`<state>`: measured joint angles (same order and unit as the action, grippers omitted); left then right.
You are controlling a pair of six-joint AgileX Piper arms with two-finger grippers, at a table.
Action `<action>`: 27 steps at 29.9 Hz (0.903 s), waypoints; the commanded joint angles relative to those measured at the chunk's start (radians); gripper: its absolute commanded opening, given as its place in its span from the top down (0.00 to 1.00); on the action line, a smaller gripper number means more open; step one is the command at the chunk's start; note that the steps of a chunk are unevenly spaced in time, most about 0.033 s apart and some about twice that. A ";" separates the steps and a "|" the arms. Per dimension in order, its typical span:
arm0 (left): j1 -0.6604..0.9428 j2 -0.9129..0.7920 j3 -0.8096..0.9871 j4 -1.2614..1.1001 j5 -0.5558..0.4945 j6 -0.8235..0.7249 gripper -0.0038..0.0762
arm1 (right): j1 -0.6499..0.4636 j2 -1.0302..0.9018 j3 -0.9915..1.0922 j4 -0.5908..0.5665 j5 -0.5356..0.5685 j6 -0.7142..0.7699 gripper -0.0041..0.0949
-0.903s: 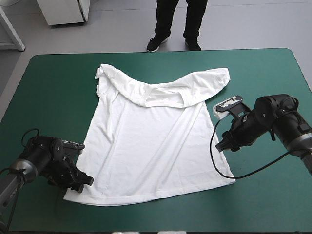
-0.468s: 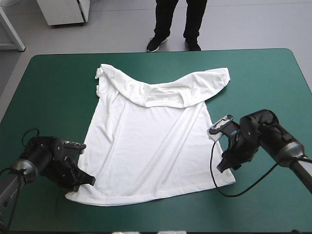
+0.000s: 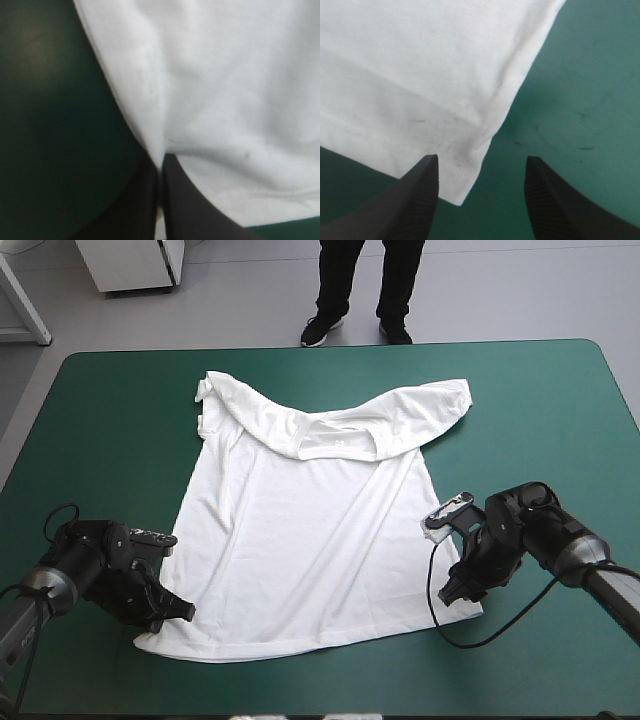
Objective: Fold the cloth
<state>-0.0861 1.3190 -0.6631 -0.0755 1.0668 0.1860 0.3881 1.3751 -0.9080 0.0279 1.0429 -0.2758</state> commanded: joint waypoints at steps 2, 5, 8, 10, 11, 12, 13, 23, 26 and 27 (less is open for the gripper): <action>-0.006 0.009 0.024 -0.015 -0.018 0.005 0.96 | 0.013 0.032 -0.020 0.031 -0.015 -0.020 0.47; -0.006 0.009 0.024 -0.015 -0.018 0.005 0.96 | 0.052 0.063 -0.020 0.020 -0.015 -0.024 0.47; -0.006 0.009 0.018 -0.015 -0.018 0.005 0.96 | 0.082 0.089 -0.020 0.020 -0.011 -0.017 0.47; -0.006 0.009 0.016 -0.013 -0.014 0.005 0.96 | 0.093 0.108 -0.020 0.017 0.000 -0.008 0.47; -0.006 0.009 0.016 -0.013 -0.014 0.007 0.96 | 0.093 0.119 -0.020 0.019 0.007 -0.008 0.47; -0.006 0.009 0.016 -0.013 -0.012 0.007 0.96 | 0.093 0.126 -0.020 0.019 0.007 -0.006 0.47; -0.006 0.009 0.016 -0.013 -0.011 0.007 0.96 | 0.093 0.133 -0.020 0.012 0.007 -0.006 0.47; -0.006 -0.023 0.016 -0.015 -0.009 0.012 0.96 | 0.093 0.135 0.014 -0.114 0.036 0.062 0.47; -0.006 -0.024 0.016 -0.015 -0.009 0.012 0.96 | 0.093 0.133 0.067 -0.149 0.036 0.087 0.47; -0.006 -0.025 0.016 -0.015 -0.009 0.012 0.96 | 0.093 0.133 0.086 -0.151 0.034 0.089 0.47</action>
<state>-0.0861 1.2998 -0.6547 -0.0755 1.0549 0.1969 0.4864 1.5074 -0.8781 -0.0348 1.0376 -0.2019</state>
